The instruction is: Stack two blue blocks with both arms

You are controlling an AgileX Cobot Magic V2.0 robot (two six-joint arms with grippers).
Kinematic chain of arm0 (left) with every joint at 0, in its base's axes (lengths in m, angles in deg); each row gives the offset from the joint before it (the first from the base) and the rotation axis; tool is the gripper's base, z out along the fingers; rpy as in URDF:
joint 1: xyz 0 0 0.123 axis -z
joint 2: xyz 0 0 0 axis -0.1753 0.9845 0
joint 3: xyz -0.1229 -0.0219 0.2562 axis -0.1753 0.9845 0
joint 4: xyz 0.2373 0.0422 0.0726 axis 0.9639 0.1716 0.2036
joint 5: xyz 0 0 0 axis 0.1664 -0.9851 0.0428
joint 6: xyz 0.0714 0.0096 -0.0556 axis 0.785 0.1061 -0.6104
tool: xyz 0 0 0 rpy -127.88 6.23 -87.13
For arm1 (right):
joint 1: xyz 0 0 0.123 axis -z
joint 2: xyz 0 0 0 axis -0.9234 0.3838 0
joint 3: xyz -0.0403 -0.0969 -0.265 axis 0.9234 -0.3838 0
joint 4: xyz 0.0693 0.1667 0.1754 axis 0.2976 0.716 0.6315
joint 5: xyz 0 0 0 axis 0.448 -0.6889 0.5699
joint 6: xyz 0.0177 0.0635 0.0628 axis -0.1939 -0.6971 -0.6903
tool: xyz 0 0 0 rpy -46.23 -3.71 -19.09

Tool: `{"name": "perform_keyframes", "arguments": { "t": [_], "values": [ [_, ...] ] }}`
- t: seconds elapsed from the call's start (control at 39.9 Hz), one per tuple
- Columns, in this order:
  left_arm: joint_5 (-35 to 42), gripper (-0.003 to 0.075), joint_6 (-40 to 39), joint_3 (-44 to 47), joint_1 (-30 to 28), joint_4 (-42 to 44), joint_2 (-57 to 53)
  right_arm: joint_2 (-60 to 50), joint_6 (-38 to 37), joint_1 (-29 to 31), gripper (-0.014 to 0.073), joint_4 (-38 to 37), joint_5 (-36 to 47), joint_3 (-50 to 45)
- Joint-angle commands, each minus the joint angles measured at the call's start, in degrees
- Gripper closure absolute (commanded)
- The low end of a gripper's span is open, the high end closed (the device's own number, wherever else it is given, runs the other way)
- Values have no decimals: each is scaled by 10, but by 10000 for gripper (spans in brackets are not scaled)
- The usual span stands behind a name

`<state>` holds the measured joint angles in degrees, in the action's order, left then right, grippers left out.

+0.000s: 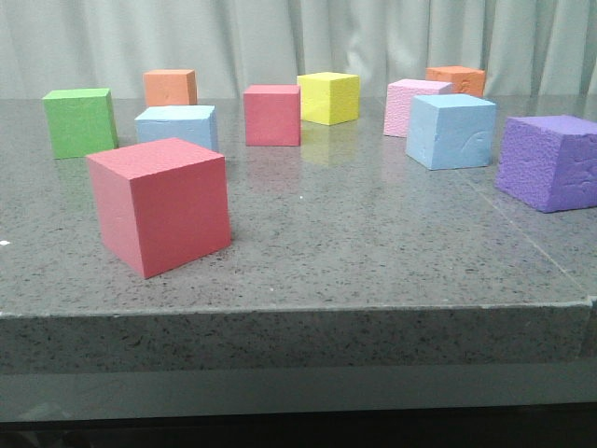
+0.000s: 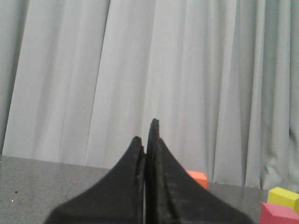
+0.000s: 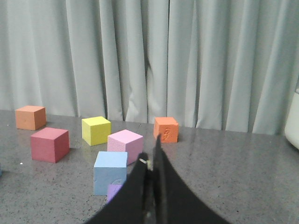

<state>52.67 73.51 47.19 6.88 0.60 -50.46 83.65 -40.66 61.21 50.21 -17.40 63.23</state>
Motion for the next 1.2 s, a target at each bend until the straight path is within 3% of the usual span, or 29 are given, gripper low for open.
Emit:
{"name": "perform_keyframes", "arguments": {
  "t": [0.0, 0.25, 0.45, 1.18],
  "values": [
    [-16, 741, -3, -61, 4, -3, 53, 69, 5, 5, 661, -7, -10, 73],
    [-172, 741, -2, -195, 4, 24, 194, 209, 5, 5, 661, -7, -110, 190],
    [-266, 741, -2, -266, 4, 24, 271, 256, 5, 5, 661, -6, -130, 209],
    [-254, 741, -2, -272, 4, 24, 286, 256, 5, 5, 660, -6, -114, 209]
  ]
}}
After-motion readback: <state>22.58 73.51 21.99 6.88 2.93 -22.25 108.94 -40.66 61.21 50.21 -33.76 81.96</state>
